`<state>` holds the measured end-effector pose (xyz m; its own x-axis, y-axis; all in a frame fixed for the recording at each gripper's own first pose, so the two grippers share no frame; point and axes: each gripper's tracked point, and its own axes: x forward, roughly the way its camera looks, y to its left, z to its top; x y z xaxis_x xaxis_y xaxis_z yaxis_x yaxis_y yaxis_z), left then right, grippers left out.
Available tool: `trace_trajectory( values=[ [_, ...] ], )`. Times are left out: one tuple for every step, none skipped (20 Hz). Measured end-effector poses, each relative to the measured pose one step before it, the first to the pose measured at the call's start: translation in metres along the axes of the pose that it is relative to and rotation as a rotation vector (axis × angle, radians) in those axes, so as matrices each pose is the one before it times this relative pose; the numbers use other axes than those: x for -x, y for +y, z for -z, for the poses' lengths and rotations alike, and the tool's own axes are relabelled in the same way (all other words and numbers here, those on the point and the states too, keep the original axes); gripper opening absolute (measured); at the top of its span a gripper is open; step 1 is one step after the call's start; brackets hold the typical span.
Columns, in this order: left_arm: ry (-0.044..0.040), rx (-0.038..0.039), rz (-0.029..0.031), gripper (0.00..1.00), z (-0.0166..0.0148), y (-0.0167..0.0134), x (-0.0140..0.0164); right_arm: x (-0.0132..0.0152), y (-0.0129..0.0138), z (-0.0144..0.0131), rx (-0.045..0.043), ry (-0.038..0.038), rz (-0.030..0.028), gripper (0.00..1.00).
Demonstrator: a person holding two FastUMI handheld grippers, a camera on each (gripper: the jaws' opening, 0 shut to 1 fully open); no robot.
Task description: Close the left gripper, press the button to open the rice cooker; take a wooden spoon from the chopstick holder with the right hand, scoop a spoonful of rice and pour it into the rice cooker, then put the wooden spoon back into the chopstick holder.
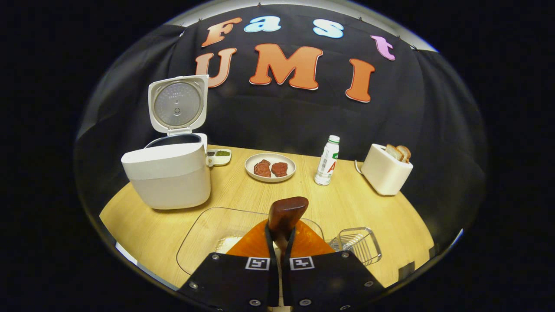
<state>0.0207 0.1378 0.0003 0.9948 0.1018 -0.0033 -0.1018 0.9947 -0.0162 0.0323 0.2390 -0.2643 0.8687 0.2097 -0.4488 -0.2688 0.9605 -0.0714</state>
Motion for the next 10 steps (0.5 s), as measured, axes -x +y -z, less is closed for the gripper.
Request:
trace_trajectory(
  values=[
    [0.00366,-0.00205,-0.00275,1.0,0.00065,0.00188,-0.00029,-0.00006,0.0042,0.00194,-0.03169,0.00194,-0.00987,0.03],
    [0.00246,-0.00172,-0.00227,1.0,0.00166,0.00125,0.00007,-0.00198,0.0032,-0.00181,-0.02989,-0.00619,-0.0069,0.02],
    [0.00255,-0.00106,-0.00198,1.0,0.00091,0.00086,-0.00102,0.00077,0.00592,0.00238,-0.04323,0.01701,-0.02402,0.02],
    [0.00145,0.00013,-0.00067,1.0,0.00018,0.00054,-0.00034,-0.00038,0.00488,-0.0003,-0.03999,0.00087,-0.01432,0.02],
    [0.00127,0.00111,0.00022,1.0,0.00012,-0.00066,-0.00001,-0.00129,0.00342,0.001,-0.04658,0.01024,-0.01761,0.03],
    [0.00088,0.00072,0.00153,1.0,0.00059,-0.00137,0.0006,-0.00094,0.00412,-0.0007,-0.04751,0.00129,-0.01593,0.03],
    [0.0013,-0.00074,0.00242,1.0,0.00056,-0.00143,-0.0003,-0.00146,0.00237,-0.0002,-0.04399,0.00784,-0.01587,0.02],
    [0.00002,-0.00108,0.00279,1.0,0.00029,-0.00188,-0.00077,-0.00101,0.00356,0.00143,-0.04948,0.00985,-0.01771,0.02],
    [-0.00001,-0.00203,0.00378,1.0,-0.00042,-0.00202,0.00044,-0.00068,0.0034,0.00147,-0.05301,0.0095,-0.01533,0.02],
    [-0.00078,-0.0026,0.00253,1.0,-0.00061,-0.00102,-0.00007,-0.00112,0.0015,0.00197,-0.04867,0.00803,-0.01238,0.02]
  ],
)
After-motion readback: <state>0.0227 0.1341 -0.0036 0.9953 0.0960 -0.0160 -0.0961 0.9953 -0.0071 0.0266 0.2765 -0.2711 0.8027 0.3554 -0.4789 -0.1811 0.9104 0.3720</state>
